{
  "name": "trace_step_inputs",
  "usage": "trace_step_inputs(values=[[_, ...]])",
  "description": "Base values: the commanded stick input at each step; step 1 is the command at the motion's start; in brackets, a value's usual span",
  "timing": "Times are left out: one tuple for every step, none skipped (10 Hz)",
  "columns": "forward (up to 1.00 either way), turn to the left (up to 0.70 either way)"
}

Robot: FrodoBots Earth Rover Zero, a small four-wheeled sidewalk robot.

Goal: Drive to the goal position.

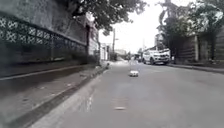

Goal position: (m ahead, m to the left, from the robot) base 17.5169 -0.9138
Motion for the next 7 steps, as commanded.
trace_step_inputs(values=[[1.0,0.0],[1.0,0.0],[1.0,-0.07],[1.0,-0.39],[1.0,-0.35],[1.0,-0.31],[1.0,-0.28]])
